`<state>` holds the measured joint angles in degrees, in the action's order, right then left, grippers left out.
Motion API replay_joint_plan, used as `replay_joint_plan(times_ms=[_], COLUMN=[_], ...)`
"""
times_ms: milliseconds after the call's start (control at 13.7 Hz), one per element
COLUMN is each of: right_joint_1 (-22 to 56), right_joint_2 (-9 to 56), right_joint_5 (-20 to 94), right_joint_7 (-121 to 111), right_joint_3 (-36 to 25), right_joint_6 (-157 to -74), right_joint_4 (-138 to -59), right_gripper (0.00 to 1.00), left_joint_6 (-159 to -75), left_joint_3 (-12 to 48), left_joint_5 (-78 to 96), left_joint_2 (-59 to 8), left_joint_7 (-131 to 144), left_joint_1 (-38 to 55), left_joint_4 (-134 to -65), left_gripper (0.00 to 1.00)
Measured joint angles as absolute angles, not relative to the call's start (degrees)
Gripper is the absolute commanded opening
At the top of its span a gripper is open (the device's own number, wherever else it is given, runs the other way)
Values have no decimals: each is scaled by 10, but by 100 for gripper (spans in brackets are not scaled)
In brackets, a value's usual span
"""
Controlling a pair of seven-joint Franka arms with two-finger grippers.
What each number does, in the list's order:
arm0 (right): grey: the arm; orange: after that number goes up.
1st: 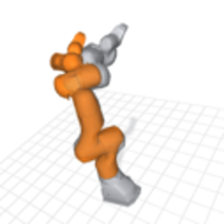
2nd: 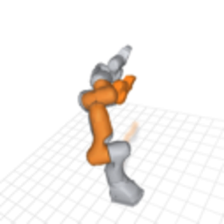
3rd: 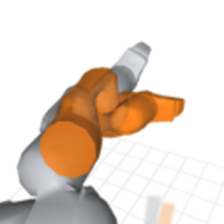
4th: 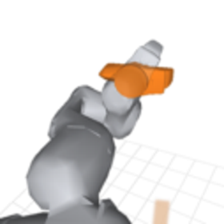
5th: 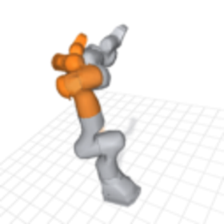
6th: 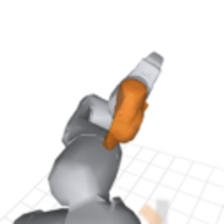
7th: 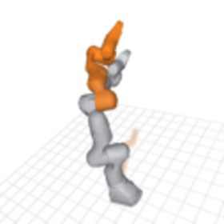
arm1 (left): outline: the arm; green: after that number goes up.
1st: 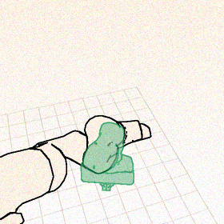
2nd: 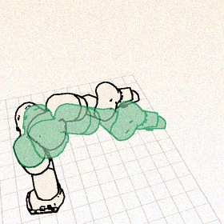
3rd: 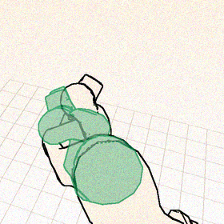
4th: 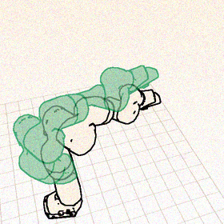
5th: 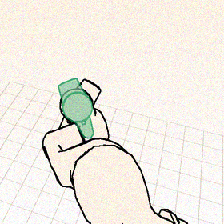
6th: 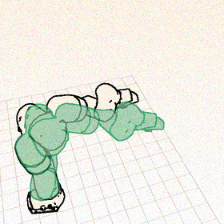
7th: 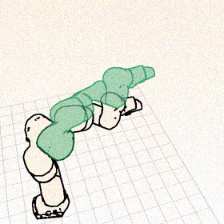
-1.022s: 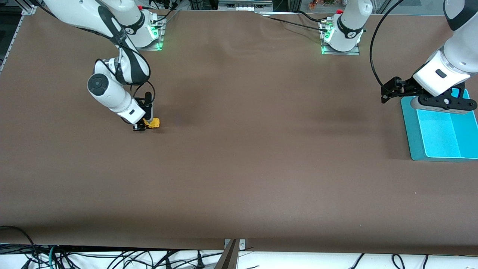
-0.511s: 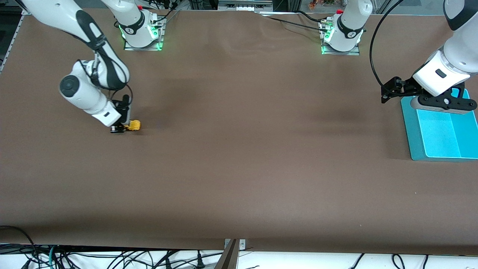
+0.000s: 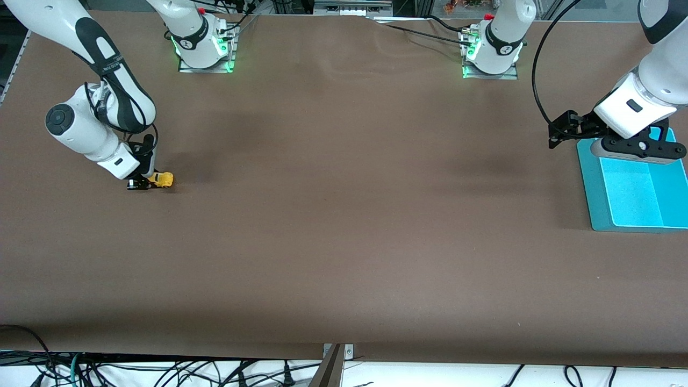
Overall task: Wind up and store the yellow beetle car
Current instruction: 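Carry the car toward the table middle and open the right gripper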
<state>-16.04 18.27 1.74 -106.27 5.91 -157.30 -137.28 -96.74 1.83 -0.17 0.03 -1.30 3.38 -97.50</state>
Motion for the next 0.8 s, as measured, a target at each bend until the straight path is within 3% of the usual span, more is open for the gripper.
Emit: replay_joint_plan(times_ms=[146,219,292,584,803], right_joint_1=[-160,-160,-160,-161,-161], right_joint_2=[183,183,184,211,213], right_joint_5=[17,17,17,18,19], right_joint_7=[-1063,-1063,-1063,-1063,-1054], right_joint_3=[59,59,60,74,101], right_joint_6=[-1573,-1573,-1571,-1518,-1412], right_joint_4=[-1373,-1372,-1371,-1319,-1239], right_gripper=[51,69,100,100,100], left_joint_6=[-967,-967,-967,-967,-967], left_joint_3=[18,18,18,19,19], left_joint_5=[-2,-2,-2,-2,-2], left_joint_2=[0,0,0,0,0], left_joint_7=[-13,-13,-13,-13,-13], left_joint_1=[34,34,34,34,34], left_joint_4=[-975,-975,-975,-975,-975], left_gripper=[100,100,100,100,100])
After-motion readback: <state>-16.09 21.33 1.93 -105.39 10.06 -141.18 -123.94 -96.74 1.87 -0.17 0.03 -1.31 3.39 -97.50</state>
